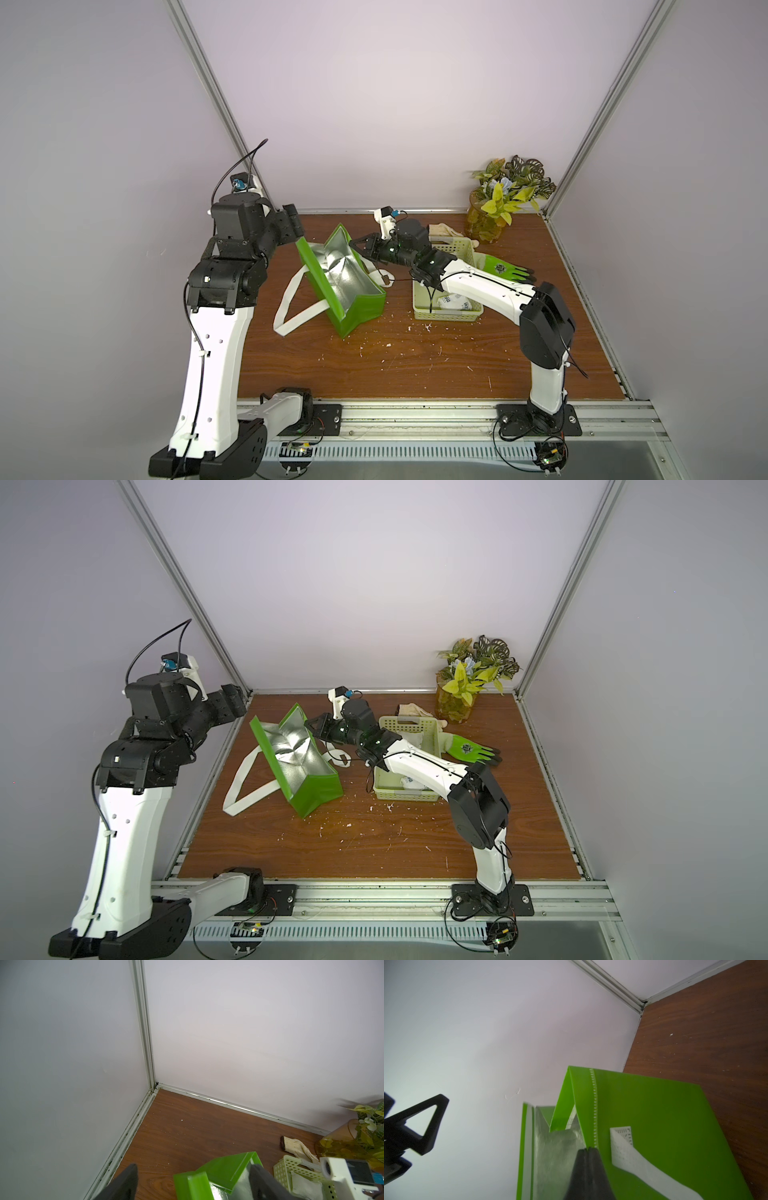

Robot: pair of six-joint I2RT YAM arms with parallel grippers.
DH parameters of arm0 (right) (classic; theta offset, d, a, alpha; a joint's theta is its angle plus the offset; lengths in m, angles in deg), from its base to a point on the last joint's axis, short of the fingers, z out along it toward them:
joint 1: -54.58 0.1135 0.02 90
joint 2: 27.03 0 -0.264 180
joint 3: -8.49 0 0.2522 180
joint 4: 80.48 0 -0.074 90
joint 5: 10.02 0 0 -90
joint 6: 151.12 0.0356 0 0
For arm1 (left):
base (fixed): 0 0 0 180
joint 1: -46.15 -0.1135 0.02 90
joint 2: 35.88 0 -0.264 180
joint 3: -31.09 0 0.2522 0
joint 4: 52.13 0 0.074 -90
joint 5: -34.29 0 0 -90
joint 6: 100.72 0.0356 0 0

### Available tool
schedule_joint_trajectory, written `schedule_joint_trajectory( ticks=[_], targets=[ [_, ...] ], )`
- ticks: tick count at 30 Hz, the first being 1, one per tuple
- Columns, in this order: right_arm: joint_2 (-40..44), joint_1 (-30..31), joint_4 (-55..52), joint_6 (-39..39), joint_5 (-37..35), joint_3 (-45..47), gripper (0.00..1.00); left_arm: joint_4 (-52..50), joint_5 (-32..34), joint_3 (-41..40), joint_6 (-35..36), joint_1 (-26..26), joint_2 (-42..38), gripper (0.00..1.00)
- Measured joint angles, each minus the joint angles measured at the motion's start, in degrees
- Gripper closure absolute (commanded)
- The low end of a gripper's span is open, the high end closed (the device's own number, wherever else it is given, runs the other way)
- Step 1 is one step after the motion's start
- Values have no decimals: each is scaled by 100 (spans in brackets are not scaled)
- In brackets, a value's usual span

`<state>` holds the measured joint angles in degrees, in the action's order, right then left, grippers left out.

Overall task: Place the ice pack in the delivery bag
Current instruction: Place the delivery bag at the center of the board.

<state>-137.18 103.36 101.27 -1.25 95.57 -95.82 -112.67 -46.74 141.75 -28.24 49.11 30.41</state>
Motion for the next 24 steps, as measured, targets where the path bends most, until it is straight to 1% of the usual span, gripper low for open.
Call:
schedule_joint_trajectory(
  ticks=[3, 6, 10, 12, 16, 19, 21, 24],
  targets=[
    [142, -109, 2, 2, -243, 378, 100, -83, -282, 0, 9, 2, 114, 12],
    [330, -201, -13, -44, -546, 656, 100, -151, -514, -90, 0, 140, 264, 11],
    [660, -280, -37, -127, -896, 870, 100, -304, -688, -267, -61, 498, 422, 10],
    [811, -286, -33, -175, -1005, 890, 100, -358, -699, -264, -96, 780, 516, 9],
    [970, -282, -24, -236, -1088, 890, 100, -365, -568, -229, -131, 1340, 673, 7],
    [990, -282, -28, -267, -1095, 890, 100, -385, -319, -225, -149, 1707, 831, 6],
    [990, -282, -33, -291, -1115, 890, 100, -431, -57, -225, -164, 1921, 973, 6],
    [990, -282, -33, -308, -1130, 890, 100, -533, 402, -227, -186, 2094, 1141, 6]
  ],
)
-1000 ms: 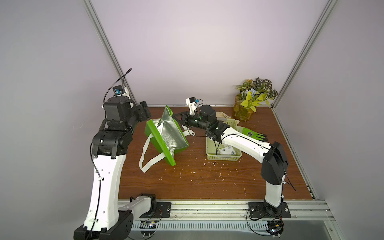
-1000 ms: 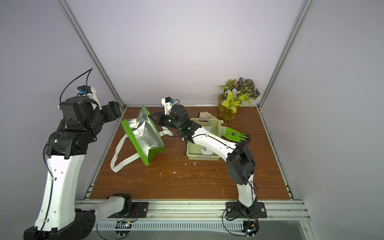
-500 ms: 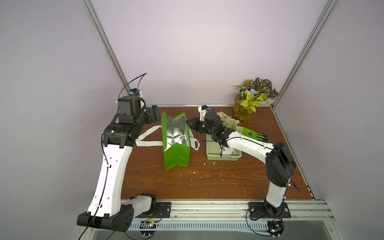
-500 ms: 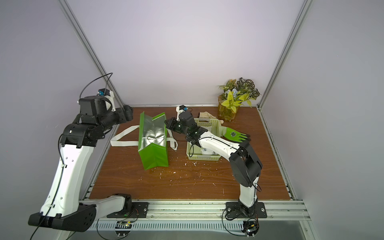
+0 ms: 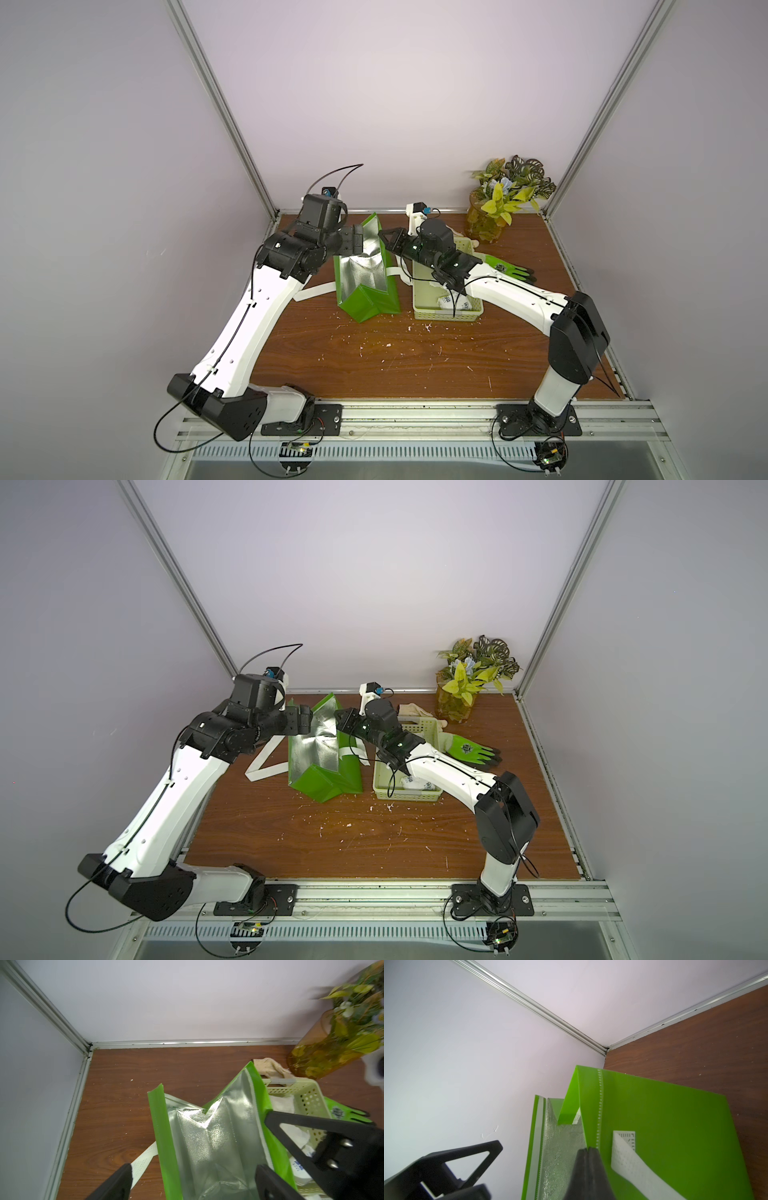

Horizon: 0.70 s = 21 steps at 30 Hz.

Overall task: Place the ice pack in the delivery bag
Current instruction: Place the delivery bag at the center of the board.

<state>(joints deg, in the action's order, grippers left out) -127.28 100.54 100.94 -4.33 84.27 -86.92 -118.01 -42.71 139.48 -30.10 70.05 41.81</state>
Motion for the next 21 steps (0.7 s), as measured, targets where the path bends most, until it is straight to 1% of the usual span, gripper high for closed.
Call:
schedule_joint_trajectory(
  ticks=[3, 5, 9, 11, 15, 17, 21],
  targets=[
    [0, 0, 0, -2, -7, 0, 100, -98, 295, -46, -9, 46, 26, 8],
    [0, 0, -2, -9, -31, 0, 100, -118, 339, -92, -13, 46, 20, 12],
    [0, 0, -2, -26, -103, 0, 100, -146, 348, -273, -13, 46, 59, 22],
    [0, 0, -2, -28, -107, 0, 100, -170, 404, -374, -4, 46, 125, 34],
    [0, 0, -2, -44, -111, 4, 100, -201, 522, -463, 11, 46, 251, 52],
    [0, 0, -2, -46, -111, 7, 100, -199, 562, -466, 26, 46, 273, 63],
    [0, 0, -2, -83, -111, 46, 100, -195, 605, -466, 37, 46, 275, 79]
  ],
)
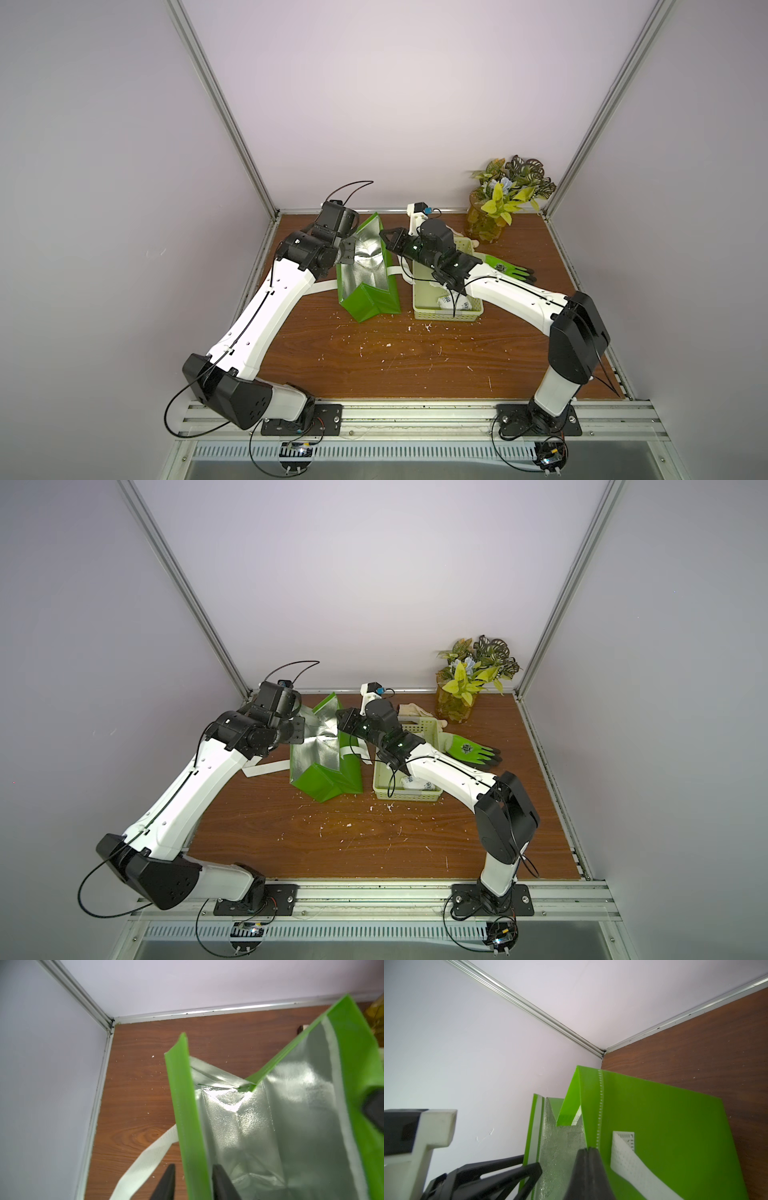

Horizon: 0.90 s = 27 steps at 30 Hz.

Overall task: Place the ice pack in the delivery bag
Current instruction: Place the delivery bag at the center of the board, then pick up the ice pack from the bin.

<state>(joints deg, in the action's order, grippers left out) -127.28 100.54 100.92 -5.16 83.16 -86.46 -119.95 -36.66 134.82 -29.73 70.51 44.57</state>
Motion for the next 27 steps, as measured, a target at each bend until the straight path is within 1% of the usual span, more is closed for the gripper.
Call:
schedule_joint_trajectory(
  ticks=[4, 5, 6, 10, 13, 14, 16, 19, 22, 24, 27],
  targets=[
    [2, -11, -4, -92, -2, 76, 100, 0, 13, 0, -7, 0, 9, 92],
    [7, -35, -17, -133, 7, 92, 99, 0, 9, 0, -4, 0, 9, 96],
    [9, -46, -37, -181, 17, 98, 95, 0, 4, 2, -4, 0, 9, 99],
    [9, -203, -170, -420, 420, 98, 76, -2, -55, 24, -2, 0, 11, 100],
    [9, -428, -398, -588, 960, 55, 50, -9, -90, 66, -2, 0, 17, 100],
    [9, -505, -579, -708, 1121, -7, 43, -7, -101, 87, -2, -2, 22, 100],
    [9, -636, -953, -992, 1373, -170, 36, -2, -109, 98, -7, -2, 28, 100],
    [146, -828, -1491, -1394, 1523, -341, 34, -2, -179, 98, -55, -20, 39, 100],
    [522, -1058, -2033, -1755, 1510, -339, 34, 0, -323, 101, -188, -90, 59, 100],
    [824, -1231, -2391, -2028, 1360, -332, 34, 0, -470, 101, -293, -170, 79, 100],
    [1169, -1469, -2929, -2590, 907, -343, 34, 2, -601, 101, -402, -243, 103, 100]
  ],
)
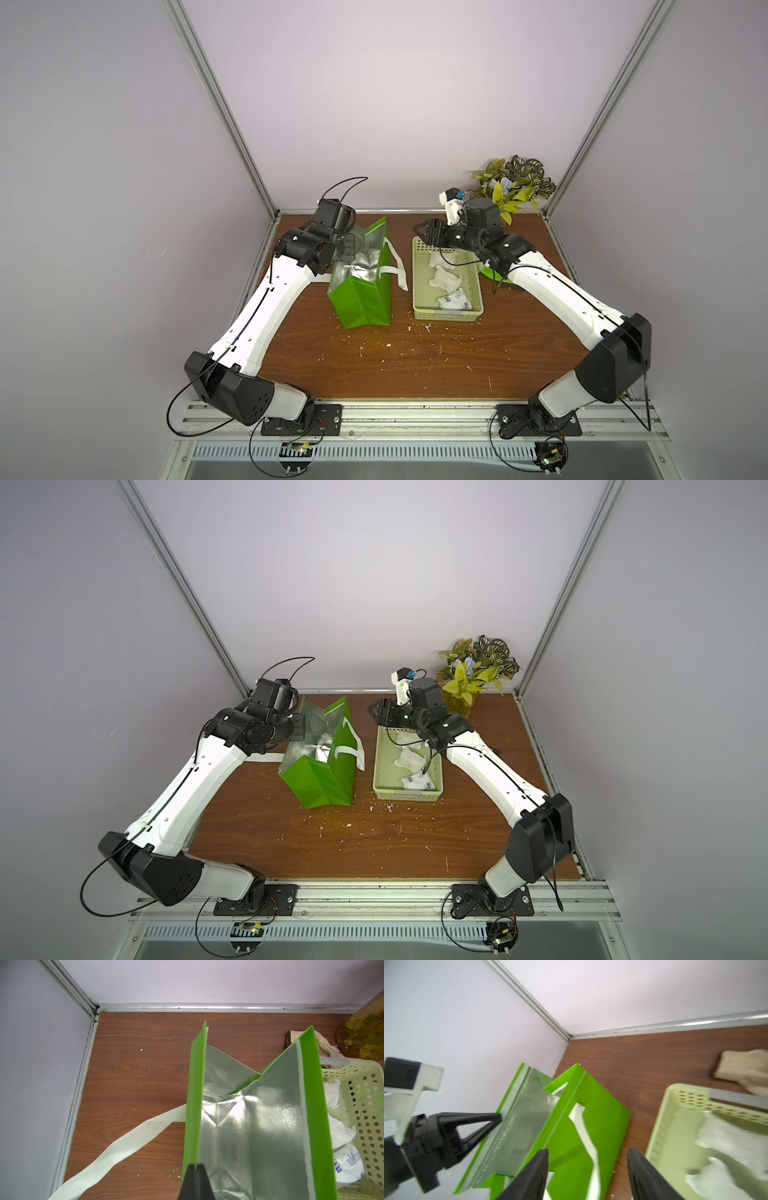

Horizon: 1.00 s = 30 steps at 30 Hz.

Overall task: Place the ice pack in the delivery bag
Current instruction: Pick up the ice pack from the bin.

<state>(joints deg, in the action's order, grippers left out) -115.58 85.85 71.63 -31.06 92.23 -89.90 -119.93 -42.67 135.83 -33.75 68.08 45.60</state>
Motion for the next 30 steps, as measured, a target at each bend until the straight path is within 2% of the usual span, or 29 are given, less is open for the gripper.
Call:
schedule_joint_trajectory(
  ticks=[3, 6, 11, 15, 19, 25, 30],
  targets=[
    [-46, -118, -680, -658, -533, -129, 33, 0, -87, 0, -79, -31, 0, 100],
    [-457, -103, -1364, -1300, -946, -293, 30, 2, -197, 4, -111, -31, 0, 100],
    [-1366, -85, -2369, -2363, -1390, -339, 19, 11, -363, 33, -166, -31, -9, 100],
    [-1843, -85, -2789, -3010, -1639, -341, 14, 13, -455, 46, -208, -31, -9, 100],
    [-2304, -105, -2973, -3491, -1784, -470, 17, 20, -509, 63, -229, -31, -9, 100],
    [-3012, -177, -2957, -3794, -1893, -872, 16, 20, -516, 70, -229, -31, -9, 100],
    [-3189, -249, -2920, -3906, -1926, -990, 23, 17, -531, 116, -229, -31, -9, 100]
  ],
)
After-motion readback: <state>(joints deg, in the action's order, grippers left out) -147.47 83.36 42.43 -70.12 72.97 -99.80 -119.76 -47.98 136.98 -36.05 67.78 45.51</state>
